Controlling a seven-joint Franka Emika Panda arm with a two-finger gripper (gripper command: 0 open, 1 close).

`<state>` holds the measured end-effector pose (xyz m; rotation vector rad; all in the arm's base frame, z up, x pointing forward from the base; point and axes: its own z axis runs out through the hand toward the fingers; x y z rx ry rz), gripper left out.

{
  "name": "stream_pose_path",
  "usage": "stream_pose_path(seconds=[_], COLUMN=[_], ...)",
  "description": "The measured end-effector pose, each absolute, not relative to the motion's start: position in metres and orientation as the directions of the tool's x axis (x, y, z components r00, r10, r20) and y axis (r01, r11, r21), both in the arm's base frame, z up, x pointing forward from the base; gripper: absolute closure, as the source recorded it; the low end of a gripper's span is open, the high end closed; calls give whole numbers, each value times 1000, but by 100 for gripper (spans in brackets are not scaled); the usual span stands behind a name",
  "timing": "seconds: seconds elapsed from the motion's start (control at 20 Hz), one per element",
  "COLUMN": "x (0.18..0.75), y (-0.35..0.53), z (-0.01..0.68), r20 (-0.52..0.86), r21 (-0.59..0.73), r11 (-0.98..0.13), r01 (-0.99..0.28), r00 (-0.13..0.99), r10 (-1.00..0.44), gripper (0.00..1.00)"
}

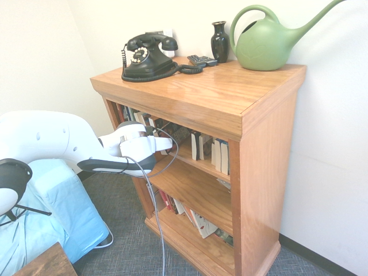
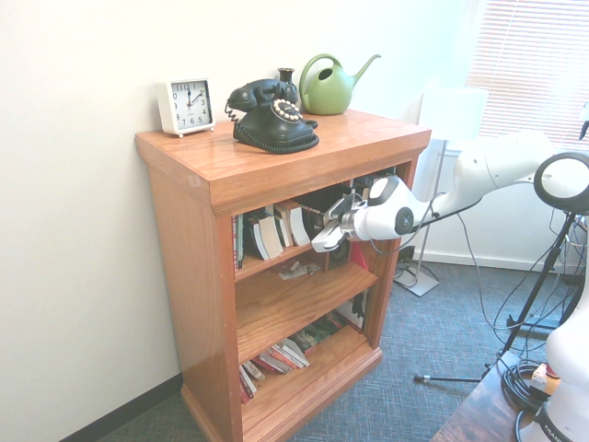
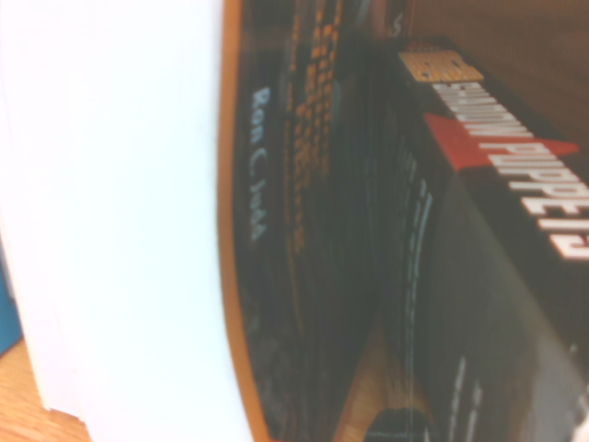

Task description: Organize the shelf

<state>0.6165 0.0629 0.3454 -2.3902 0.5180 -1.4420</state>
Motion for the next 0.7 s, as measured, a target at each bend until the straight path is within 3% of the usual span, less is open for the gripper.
stream_pose_path(seconds=[0.7], x=[615], y=[62], z=[337], r20=[773], r21=[-433], r11=[-888], r01=[-157], r00=[443], r10=[-455], gripper=[0])
